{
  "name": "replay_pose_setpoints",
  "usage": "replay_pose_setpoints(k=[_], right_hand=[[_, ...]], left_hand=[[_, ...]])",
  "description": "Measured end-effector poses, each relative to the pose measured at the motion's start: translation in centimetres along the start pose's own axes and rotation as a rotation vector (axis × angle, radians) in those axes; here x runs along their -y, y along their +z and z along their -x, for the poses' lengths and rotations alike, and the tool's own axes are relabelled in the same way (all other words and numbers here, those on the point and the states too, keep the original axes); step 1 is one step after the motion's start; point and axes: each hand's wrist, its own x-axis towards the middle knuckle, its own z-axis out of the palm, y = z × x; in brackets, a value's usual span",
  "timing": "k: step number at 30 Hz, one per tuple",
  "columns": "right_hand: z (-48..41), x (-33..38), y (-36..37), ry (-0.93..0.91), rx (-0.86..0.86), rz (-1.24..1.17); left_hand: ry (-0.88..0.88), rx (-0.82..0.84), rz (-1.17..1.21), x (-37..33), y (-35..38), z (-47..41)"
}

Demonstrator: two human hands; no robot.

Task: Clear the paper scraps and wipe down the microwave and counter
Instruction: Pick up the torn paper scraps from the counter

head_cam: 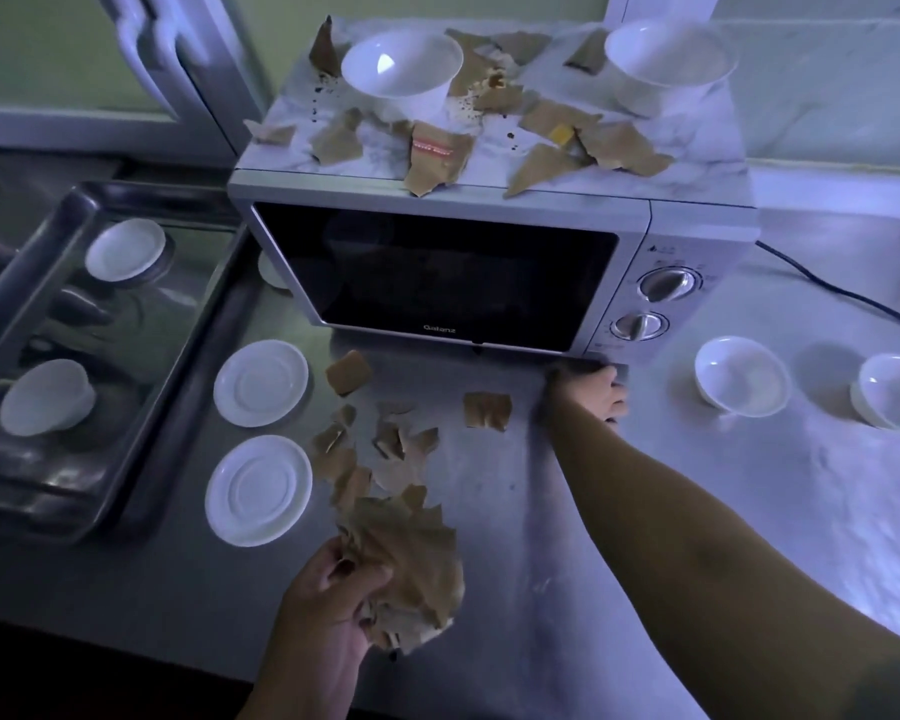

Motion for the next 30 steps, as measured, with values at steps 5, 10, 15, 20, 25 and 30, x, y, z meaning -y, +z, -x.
replay_pose_setpoints(k=[5,10,15,20,25,30], right_hand=[[0.2,-2.8,-1.6,-0.089,0.138,0.012],[3.5,-6.0,-5.7,-0.161,0.299,-0.244],[8.4,-7.9,-14.0,-0.132,0.872,-0.611],[13.2,-9.9,-19.4,-0.131,1.2,-0.565],[15.2,-11.7,-19.3,-0.192,1.058,-0.453],[14.5,-12.5,-19.5,-0.024,1.202,-0.487]], left_hand=[[0.007,-0.006,-0.012,0.5,1.1,0.6],[0.017,0.033,-0.054,0.9,2.1,0.7],[0.014,-0.012,-0.153,1.9,3.3,0.8],[0.018,-0.031,-0.231,3.1,4.7,1.4],[0.033,0.071,-0.233,4.1,5.6,2.4],[0.011,0.214,-0.26,4.2,5.5,3.0]])
